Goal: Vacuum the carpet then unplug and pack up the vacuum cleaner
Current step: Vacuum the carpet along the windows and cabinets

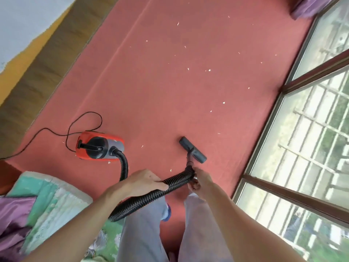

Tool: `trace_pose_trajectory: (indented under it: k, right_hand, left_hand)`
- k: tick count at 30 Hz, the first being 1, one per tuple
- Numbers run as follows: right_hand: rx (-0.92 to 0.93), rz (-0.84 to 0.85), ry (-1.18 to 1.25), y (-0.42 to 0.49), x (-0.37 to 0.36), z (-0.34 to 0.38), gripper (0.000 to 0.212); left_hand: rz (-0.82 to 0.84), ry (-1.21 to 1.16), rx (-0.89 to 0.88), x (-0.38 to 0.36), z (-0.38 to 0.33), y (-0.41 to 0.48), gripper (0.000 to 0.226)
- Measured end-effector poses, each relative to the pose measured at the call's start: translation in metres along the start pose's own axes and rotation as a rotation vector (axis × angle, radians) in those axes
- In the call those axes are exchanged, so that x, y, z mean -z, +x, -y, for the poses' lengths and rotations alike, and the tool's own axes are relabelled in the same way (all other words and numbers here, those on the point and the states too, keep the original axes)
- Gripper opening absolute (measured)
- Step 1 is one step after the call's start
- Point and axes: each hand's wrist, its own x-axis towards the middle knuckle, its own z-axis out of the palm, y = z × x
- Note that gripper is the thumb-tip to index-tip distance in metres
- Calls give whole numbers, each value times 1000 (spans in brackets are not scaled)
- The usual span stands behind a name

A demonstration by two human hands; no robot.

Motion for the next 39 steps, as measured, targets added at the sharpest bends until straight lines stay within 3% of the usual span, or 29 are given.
trace_pose_trajectory:
  k: [4,7,11,14,22,28,32,39]
  right_hand:
    - [-2,-4,61,-5,-7,10,23]
    - [-30,-25,67,-6,-21,2,21]
    - [-44,-87,102,-2,-47,-26,21]
    - [-40,-146,140,-2,-69,-60,21]
    - [-96,-134,208,-3,-140,-147,24]
    - [-164,-27,344,-13,-187,-185,17]
    - [-166,7,439,-17,-194,-189,15]
    - [-97,-81,581,-2,-170,-172,15]
  left_hand:
    - [-14,68,-54,22,-13,4,53]
    - [47,89,-51,37,-8,5,58]
    - [143,106,-18,53,20,6,45]
    - [229,150,2,60,44,0,49]
    - [325,271,46,99,91,-28,35]
    - [394,312,180,129,110,-49,25]
    - [405,305,176,138,107,-52,20]
    - [357,358,58,121,85,-38,29]
